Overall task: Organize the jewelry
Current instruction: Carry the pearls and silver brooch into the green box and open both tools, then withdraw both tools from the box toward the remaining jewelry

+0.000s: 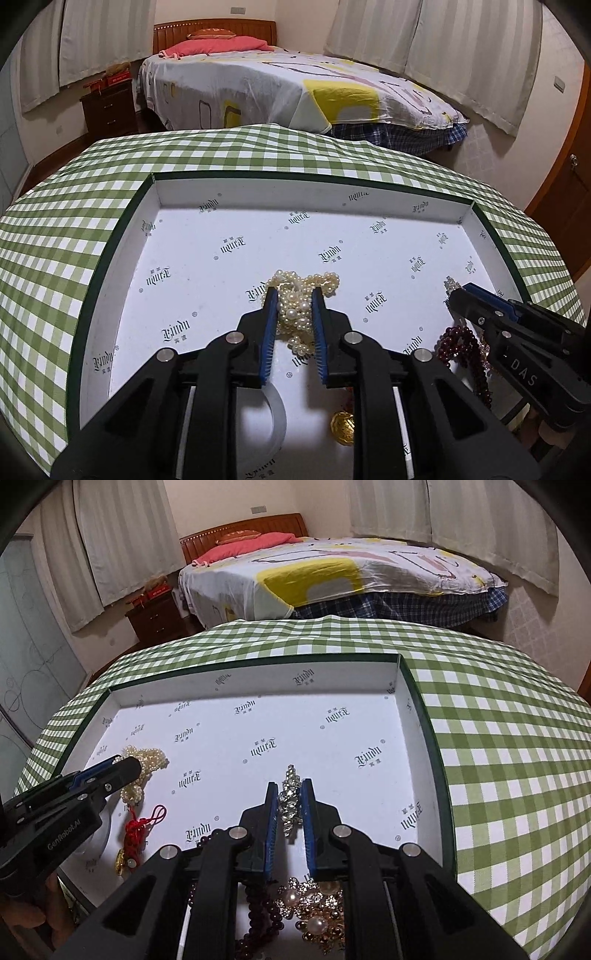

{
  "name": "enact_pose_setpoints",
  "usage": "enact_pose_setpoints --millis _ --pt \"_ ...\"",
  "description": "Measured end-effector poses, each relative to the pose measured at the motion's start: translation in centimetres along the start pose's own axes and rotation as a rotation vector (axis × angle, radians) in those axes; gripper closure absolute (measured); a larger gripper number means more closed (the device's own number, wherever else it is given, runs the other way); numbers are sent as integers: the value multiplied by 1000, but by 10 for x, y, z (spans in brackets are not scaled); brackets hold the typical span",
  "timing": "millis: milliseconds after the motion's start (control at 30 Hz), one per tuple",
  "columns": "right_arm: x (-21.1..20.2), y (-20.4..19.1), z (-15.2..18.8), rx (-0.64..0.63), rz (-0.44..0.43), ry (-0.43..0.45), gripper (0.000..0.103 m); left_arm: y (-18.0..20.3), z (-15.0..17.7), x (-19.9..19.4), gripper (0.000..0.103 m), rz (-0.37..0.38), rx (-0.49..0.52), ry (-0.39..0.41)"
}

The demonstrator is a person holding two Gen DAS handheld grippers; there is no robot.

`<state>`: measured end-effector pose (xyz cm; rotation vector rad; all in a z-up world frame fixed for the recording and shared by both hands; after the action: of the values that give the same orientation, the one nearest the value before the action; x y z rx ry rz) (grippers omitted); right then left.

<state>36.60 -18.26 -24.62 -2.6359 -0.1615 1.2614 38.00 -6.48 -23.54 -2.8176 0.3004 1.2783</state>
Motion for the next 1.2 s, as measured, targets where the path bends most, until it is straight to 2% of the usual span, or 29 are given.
enact_pose_setpoints --millis 67,100,167,467,567,833,967,1200 --pt "0 0 0 -1 -1 0 88 1 -1 0 82 2 3 -1" --pt "0 0 0 -1 -1 1 86 1 -2 0 75 4 3 -2" --pt "-1 -1 0 -2 1 4 80 2 -4 0 69 4 -2 -3" --pt "-4 -2 -2 -1 -6 19 66 2 -7 -6 56 0 -16 15" --pt "-6 -1 -3 2 -12 28 62 3 -9 -11 47 1 -15 33" --pt "-15 -3 -5 -1 -21 56 52 6 -18 -28 34 -7 10 93" --pt "-22 -5 -8 -3 -23 78 43 7 -23 -40 24 -29 32 141" --pt "-44 -8 -17 -3 -36 132 43 4 -29 -65 24 -55 49 217"
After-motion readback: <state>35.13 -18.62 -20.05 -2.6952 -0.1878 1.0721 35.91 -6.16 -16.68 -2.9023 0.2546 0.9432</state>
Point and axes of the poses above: each gripper's, at about its wrist camera, not at the fingertips, and x roughly the way its jaws point, y to its right, z to its underside, the point moved 10 cm from there along x, roughly the way its jaws point, and after that the axes turned 6 degrees about x, right-handed, at the moved point
